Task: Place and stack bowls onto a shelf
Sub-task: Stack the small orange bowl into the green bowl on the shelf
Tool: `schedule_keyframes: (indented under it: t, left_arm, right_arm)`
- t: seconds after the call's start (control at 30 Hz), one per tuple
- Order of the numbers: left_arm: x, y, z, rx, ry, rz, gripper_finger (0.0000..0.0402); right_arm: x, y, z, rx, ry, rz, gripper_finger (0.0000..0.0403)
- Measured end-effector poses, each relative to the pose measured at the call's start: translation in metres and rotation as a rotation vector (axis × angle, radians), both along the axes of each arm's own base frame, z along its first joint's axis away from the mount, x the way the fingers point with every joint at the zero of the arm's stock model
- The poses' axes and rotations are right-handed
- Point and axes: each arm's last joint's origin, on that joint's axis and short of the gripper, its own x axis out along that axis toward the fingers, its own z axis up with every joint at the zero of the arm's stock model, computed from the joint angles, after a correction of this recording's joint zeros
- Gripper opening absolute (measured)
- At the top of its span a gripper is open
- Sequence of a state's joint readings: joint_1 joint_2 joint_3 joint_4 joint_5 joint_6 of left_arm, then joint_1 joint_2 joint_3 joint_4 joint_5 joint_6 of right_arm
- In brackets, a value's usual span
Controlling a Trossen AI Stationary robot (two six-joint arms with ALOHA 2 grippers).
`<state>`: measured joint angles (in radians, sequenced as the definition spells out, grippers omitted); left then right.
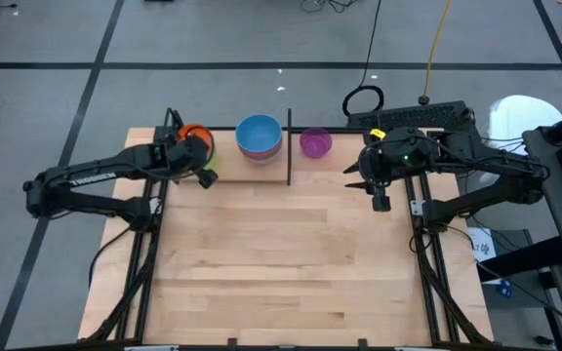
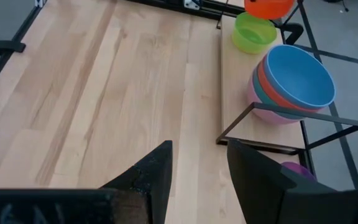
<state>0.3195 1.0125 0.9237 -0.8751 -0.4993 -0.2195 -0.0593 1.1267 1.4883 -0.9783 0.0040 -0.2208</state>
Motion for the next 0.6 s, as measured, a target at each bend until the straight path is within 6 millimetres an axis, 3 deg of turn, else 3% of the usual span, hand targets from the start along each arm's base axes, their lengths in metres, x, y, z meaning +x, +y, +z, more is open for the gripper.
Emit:
schedule_keyframes:
  t: [0.6]
  left_arm:
    - [0.009, 0.044, -0.028, -0.135, 0.124, 0.057, 0.0]
  right_arm:
    - [0.0, 0.0, 0.0, -0.003, 0.002, 0.004, 0.0146]
